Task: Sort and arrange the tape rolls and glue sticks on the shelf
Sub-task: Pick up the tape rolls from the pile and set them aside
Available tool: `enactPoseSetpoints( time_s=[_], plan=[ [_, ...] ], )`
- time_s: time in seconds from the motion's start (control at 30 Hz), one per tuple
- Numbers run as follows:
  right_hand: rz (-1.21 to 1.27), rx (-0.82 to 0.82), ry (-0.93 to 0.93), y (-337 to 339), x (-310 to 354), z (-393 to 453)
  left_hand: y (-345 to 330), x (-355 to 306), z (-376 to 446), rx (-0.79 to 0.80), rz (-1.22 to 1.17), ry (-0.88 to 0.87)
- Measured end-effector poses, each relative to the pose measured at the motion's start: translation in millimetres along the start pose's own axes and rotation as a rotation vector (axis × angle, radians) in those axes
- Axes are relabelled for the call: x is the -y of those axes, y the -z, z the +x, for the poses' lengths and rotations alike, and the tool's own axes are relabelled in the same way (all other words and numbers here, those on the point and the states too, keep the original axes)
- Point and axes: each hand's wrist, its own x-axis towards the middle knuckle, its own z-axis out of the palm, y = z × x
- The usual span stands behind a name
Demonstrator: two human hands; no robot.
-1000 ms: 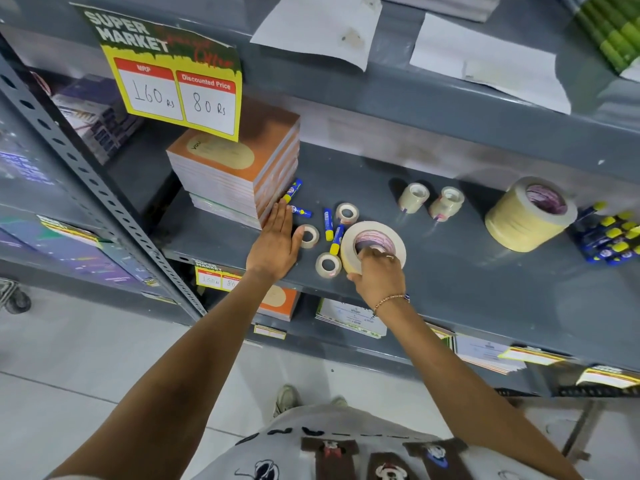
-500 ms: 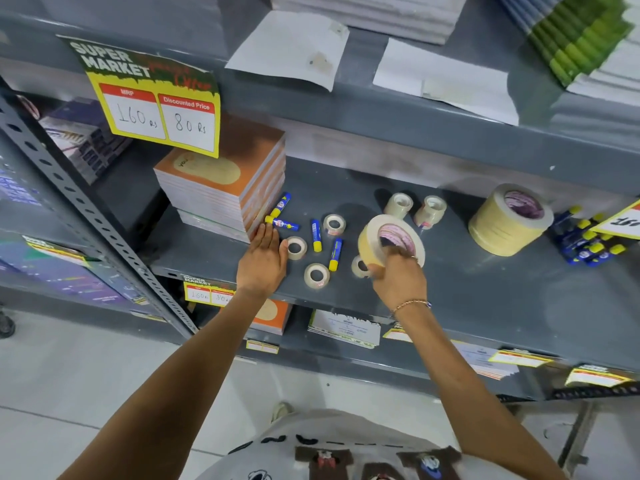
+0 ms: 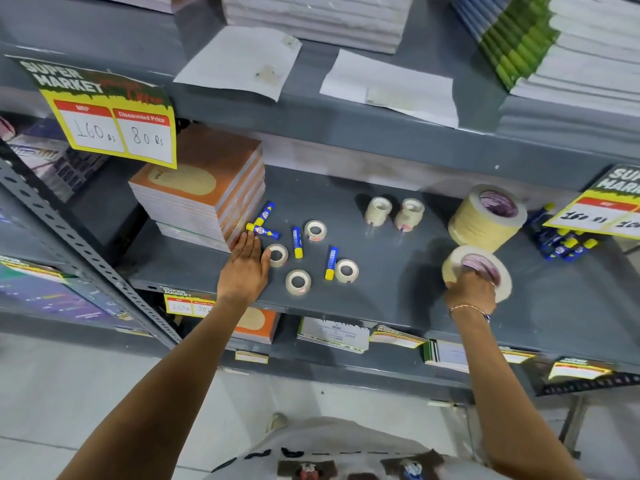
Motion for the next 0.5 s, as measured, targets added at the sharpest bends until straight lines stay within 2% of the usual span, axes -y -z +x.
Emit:
enactPoseSetpoints(
  time_s=[0.17, 0.3, 0.33, 0.4, 0.5],
  plan=[
    [-0.038, -0.012, -0.102, -5, -31, 18, 3, -3, -2, -0.031, -0.042, 0.025],
    [-0.099, 0.003, -0.149, -1, -22, 13, 4, -4, -3, -0.050, -0.048, 0.027],
    [-0.088, -0.039, -0.106, 1, -10, 7, 4, -4, -3, -0.048, -0.047, 0.026],
    [0.006, -0.036, 0.149, -1, 23, -11, 4, -3, -3, -0.042, -0.045, 0.025],
    [0.242, 0.256, 0.460, -11, 84, -46, 6, -4, -3, -0.027, -0.056, 0.018]
  ],
)
